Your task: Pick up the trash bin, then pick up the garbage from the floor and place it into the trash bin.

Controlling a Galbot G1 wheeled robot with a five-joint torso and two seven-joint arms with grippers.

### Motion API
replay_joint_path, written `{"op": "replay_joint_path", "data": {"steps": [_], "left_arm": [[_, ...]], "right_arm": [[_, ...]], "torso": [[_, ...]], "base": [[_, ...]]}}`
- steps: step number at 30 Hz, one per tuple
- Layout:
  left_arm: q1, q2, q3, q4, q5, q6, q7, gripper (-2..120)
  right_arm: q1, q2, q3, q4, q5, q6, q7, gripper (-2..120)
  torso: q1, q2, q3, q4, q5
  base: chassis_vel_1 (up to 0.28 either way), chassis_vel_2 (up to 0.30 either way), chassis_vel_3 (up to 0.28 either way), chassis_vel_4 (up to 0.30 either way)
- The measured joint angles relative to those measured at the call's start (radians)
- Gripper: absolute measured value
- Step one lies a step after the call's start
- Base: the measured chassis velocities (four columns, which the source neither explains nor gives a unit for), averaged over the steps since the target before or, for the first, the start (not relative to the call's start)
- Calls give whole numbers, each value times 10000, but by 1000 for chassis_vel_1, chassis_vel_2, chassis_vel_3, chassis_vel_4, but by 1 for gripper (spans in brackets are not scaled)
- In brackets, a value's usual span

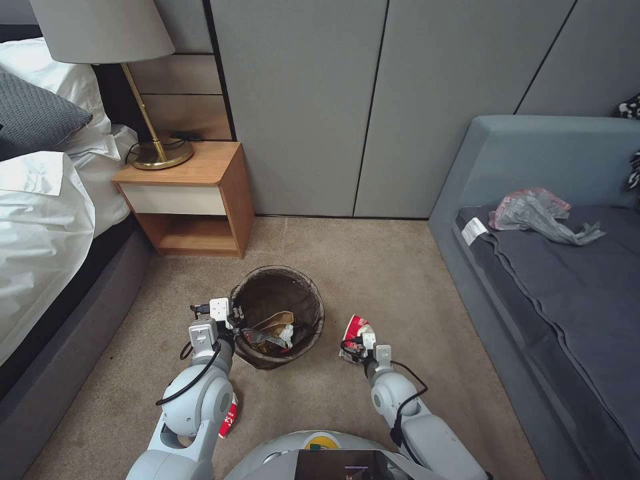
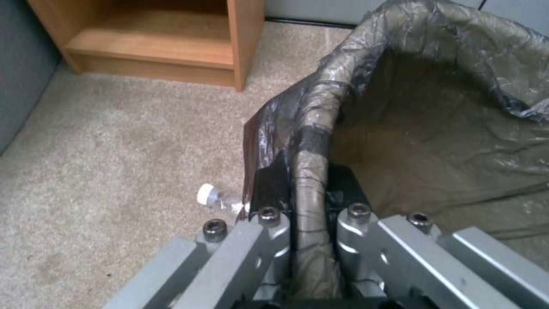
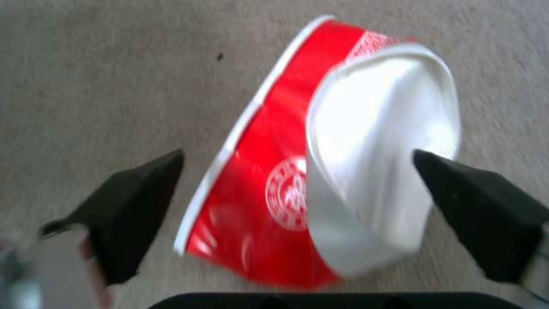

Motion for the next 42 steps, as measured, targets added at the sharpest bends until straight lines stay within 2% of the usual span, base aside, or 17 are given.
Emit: {"op": "replay_joint_path", "data": {"steps": [3,5,6,9,11,12,15,17,19,23,33,36,42], "left_arm": [[16,-21,0,46,20,-8,0,4],[17,-25,-1,58,25,-9,0,4],[15,-32,0,77,31,-11,0,4],[13,-39,1,84,34,-12,0,4],[0,-60,2,129,39,-14,0,4],[0,-60,2,129,39,-14,0,4],[-25,-54,-5,147,38,-15,0,4],[-29,-51,-7,147,35,-15,0,4],[-38,-41,-17,149,29,-15,-1,4],[-38,-32,-29,150,20,-14,-2,4],[-22,-28,-42,118,9,-16,0,4],[-17,-27,-52,116,8,-17,-1,4],[-10,-50,-40,140,15,-30,-2,4]], "right_arm": [[382,72,-86,-412,-113,116,-141,77],[453,80,-98,-491,-147,140,-176,75],[571,90,-116,-621,-197,187,-218,68],[627,97,-117,-681,-210,200,-231,65],[736,129,-110,-841,-222,246,-237,48],[736,129,-110,-841,-222,246,-237,48],[739,145,-77,-915,-279,351,-238,34],[737,144,-68,-921,-302,378,-237,32],[732,133,-31,-928,-397,442,-236,23],[718,123,25,-951,-460,517,-238,16],[644,135,158,-818,-876,930,-198,8],[560,124,259,-440,-1063,1128,-121,7],[97,17,644,1489,-1542,1958,68,7]], "torso": [[0,0,0,0,0],[0,0,0,1,0],[0,0,0,0,-1],[0,0,0,0,0],[0,0,0,-1,-1],[0,0,0,-1,-1],[0,0,0,-1,-1],[0,0,0,-2,-1],[0,0,-1,-3,-4],[0,1,-1,-2,-5],[0,0,0,2,5],[0,0,0,3,4],[0,0,0,-1,1]], "base": [[0,0,0,0],[0,0,0,0],[0,0,0,0],[0,0,0,0],[0,0,0,0],[0,0,0,0],[0,0,0,0],[0,0,0,0],[0,0,0,0],[0,0,0,0],[0,0,0,0],[0,0,0,0],[0,0,0,0]]}}
